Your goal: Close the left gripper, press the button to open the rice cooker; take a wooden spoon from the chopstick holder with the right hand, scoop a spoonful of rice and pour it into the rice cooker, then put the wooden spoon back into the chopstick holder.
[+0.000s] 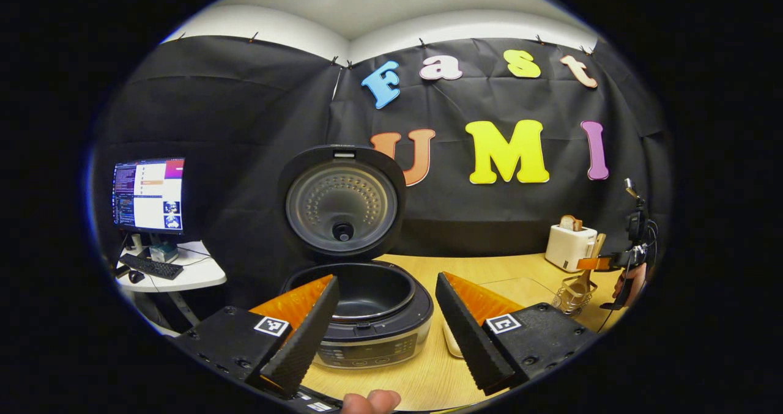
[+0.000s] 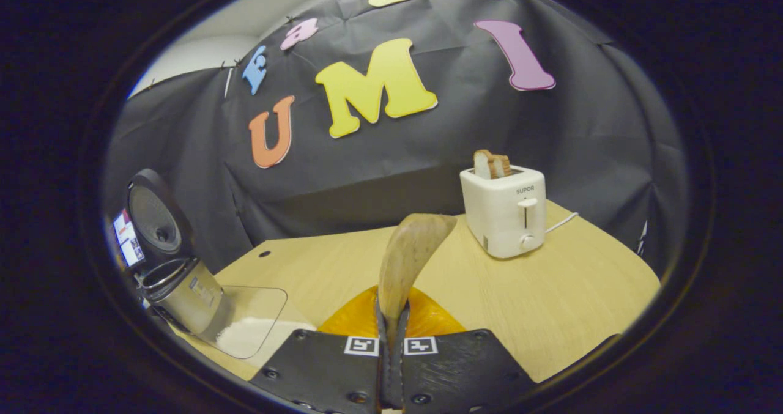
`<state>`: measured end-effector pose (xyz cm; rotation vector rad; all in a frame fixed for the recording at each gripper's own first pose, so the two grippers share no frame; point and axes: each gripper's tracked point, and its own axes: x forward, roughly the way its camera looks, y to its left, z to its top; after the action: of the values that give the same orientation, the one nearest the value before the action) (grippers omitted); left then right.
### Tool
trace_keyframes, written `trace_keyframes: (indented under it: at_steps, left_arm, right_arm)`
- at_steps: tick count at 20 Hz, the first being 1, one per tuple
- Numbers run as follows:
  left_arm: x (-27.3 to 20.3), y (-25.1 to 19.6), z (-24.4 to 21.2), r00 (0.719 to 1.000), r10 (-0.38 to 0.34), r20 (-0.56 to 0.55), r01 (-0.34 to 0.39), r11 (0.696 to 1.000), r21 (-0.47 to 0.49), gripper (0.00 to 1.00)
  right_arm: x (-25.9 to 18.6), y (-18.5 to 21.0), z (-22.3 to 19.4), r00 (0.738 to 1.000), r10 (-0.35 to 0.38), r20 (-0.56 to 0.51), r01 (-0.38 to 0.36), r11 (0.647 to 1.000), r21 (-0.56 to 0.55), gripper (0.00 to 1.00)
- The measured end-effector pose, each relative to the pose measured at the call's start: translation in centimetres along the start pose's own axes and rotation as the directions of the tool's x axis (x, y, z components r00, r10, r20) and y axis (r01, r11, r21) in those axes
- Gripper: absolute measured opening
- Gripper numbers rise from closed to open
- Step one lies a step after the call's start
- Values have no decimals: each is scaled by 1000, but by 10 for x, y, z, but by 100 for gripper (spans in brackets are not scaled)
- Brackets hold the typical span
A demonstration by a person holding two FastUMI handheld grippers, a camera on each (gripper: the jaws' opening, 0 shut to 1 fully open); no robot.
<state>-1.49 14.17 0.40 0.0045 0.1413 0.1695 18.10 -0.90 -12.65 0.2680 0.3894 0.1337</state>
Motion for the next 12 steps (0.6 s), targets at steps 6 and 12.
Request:
trace_keyframes:
  at_steps: [6, 12]
  left_arm:
    - [0, 20, 0, 999, 39, 4, -39, 999, -16, 100]
    - [1, 25, -3, 1000, 24, -9, -25, 999, -26, 100]
  right_arm:
    - [-20, 9, 33, 998, -9, 69, 10, 1000, -7, 0]
    - [-33, 63, 72, 990, 41, 137, -32, 997, -67, 0]
